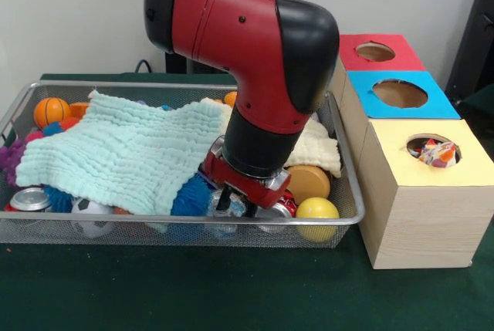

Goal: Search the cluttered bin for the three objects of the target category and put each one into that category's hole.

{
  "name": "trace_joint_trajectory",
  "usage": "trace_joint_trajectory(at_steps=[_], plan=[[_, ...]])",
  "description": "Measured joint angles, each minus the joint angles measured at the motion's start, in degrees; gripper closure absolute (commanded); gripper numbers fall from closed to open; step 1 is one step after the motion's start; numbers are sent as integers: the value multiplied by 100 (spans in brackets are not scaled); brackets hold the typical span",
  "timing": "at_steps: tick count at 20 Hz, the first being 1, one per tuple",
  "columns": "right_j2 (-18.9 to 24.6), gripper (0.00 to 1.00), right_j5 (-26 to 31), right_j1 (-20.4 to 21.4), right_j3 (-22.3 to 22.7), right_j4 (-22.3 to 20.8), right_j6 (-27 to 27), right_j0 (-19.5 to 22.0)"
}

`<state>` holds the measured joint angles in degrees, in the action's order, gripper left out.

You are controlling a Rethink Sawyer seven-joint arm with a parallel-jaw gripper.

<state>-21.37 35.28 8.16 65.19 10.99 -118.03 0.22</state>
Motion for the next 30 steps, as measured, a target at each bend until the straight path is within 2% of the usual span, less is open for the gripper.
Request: trace_joint_trajectory(at_steps=[4,13,26,30], plan=[[20,100,-134,178,228,-132,0,-90],[200,100,-438,1021,1003,-438,0,-160],[381,100,-612,1760,1621,-576,0,-118],[634,100,-769,1987,1927,-577,0,-30]])
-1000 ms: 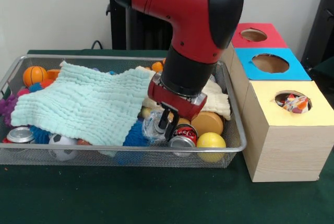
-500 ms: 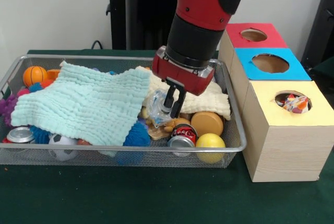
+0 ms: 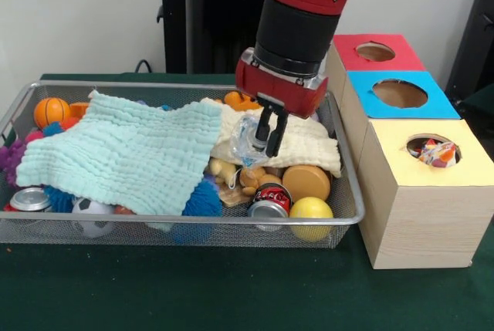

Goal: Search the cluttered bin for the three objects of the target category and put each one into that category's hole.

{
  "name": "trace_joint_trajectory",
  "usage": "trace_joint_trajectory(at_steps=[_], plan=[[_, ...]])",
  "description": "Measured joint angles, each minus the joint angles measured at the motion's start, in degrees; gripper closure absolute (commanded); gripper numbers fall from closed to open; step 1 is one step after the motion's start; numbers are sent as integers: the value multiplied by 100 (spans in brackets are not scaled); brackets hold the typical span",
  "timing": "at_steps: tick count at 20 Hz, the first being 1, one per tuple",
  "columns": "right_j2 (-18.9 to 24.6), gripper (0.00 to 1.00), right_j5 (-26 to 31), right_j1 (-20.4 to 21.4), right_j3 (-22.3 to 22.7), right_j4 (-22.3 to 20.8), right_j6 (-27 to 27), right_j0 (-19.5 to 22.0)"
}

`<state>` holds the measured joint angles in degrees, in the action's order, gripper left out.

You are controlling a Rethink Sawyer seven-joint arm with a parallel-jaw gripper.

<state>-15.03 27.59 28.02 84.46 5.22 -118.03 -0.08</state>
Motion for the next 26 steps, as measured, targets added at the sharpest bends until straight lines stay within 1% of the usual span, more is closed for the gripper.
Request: trace_joint_trajectory(at_steps=[2,8,10,12,20,25,26], plan=[[61,100,-39,67,106,0,0,4],[287,100,-93,454,667,0,0,-31],[315,100,-95,540,787,2,0,-67],[318,100,-95,675,979,1,0,-161],[318,100,-93,991,1390,0,0,-444],[317,100,-95,1148,1565,1,0,-665],[317,100,-93,1228,1668,1,0,-769]])
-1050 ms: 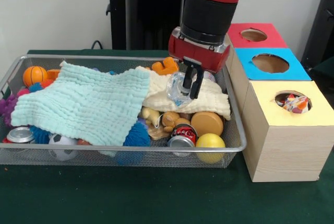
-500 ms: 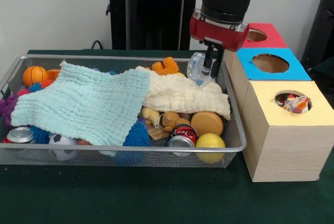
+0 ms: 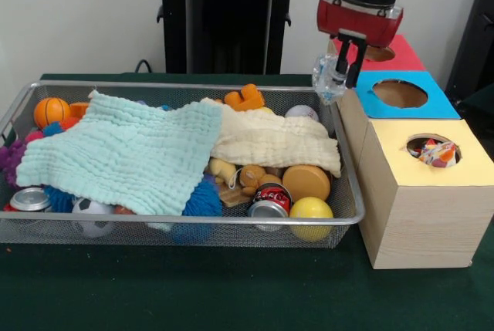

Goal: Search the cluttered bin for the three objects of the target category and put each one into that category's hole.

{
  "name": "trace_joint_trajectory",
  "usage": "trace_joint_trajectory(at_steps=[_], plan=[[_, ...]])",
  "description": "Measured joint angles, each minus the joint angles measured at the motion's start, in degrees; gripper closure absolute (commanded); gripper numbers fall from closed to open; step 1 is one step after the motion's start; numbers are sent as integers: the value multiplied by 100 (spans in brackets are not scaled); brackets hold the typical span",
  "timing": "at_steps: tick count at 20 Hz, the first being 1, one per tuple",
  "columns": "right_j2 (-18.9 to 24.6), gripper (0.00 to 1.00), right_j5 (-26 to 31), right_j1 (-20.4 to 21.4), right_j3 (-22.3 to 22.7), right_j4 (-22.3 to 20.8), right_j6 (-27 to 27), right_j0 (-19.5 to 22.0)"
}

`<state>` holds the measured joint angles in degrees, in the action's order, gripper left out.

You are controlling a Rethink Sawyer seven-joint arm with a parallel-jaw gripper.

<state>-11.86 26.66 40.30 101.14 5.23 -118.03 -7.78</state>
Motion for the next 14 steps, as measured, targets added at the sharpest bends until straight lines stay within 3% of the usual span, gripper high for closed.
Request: trace_joint_trajectory(at_steps=[9,14], plan=[[-104,100,-1,161,127,15,0,-409],[-145,100,-1,160,129,276,0,-741]])
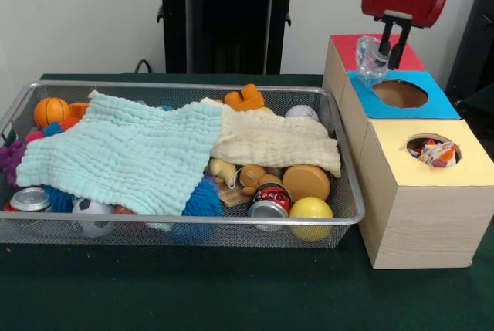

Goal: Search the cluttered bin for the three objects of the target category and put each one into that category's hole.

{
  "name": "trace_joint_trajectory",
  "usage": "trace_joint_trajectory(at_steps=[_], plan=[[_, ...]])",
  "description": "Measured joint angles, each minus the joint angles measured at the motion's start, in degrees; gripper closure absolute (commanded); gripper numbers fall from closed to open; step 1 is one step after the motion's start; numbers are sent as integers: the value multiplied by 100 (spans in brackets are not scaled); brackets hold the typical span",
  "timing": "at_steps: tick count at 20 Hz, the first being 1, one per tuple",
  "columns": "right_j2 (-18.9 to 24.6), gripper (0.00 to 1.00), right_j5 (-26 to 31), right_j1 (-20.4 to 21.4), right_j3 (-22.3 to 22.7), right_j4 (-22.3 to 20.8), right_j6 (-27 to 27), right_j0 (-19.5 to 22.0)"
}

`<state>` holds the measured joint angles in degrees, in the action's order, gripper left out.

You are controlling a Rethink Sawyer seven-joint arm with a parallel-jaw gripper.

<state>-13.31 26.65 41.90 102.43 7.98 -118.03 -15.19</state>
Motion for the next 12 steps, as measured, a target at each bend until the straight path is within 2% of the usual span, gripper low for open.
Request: trace_joint_trajectory(at_steps=[12], plan=[[-31,100,-147,-162,-2,436,0,-225]])
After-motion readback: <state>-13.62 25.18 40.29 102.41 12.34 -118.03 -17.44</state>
